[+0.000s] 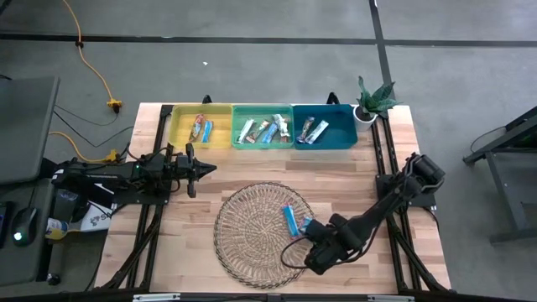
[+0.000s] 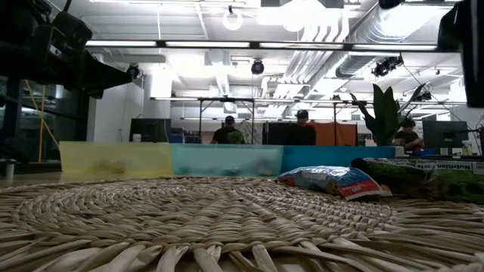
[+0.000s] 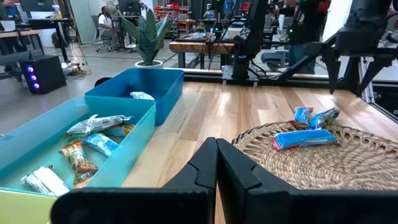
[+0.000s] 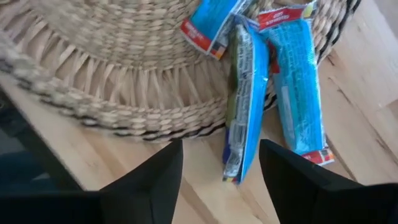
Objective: Pick and place Granola Bars by type
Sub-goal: Put the blue granola bar into the blue bin
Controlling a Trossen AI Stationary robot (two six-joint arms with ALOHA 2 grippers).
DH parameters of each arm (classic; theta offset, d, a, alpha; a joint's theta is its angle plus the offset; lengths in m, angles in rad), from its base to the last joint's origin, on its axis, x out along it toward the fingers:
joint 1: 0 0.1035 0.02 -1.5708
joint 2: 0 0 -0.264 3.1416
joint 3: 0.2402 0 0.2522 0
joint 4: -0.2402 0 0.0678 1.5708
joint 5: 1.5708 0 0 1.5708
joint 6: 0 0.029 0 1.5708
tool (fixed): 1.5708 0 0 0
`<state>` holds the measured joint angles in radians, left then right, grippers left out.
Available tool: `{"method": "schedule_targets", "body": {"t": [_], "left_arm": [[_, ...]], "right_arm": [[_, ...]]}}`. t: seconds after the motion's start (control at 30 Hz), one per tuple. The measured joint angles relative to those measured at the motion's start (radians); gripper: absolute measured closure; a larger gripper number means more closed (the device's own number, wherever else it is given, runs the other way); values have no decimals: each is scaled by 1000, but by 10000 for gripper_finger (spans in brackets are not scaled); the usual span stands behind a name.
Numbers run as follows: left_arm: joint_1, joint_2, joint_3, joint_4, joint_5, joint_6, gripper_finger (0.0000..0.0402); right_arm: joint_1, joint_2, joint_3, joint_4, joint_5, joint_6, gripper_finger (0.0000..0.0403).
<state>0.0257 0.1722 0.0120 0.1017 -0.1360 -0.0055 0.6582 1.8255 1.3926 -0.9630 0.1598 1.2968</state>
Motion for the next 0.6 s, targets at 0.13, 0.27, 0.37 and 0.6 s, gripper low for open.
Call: {"method": "schedule_targets", "body": {"t": [0.13, 0.27, 0.37, 0.6], "left_arm": [[0, 0, 0, 0, 0, 0, 401], [0, 0, 0, 0, 0, 0, 401], [0, 0, 0, 0, 0, 0, 401], [0, 0, 0, 0, 0, 0, 401]], "right_arm": [[-4, 24, 0, 4, 3, 7, 201], [-10, 52, 0, 20, -6, 8, 201], [-18, 74, 0, 53, -13, 6, 201], [-50, 110, 0, 63, -20, 5, 201]]}}
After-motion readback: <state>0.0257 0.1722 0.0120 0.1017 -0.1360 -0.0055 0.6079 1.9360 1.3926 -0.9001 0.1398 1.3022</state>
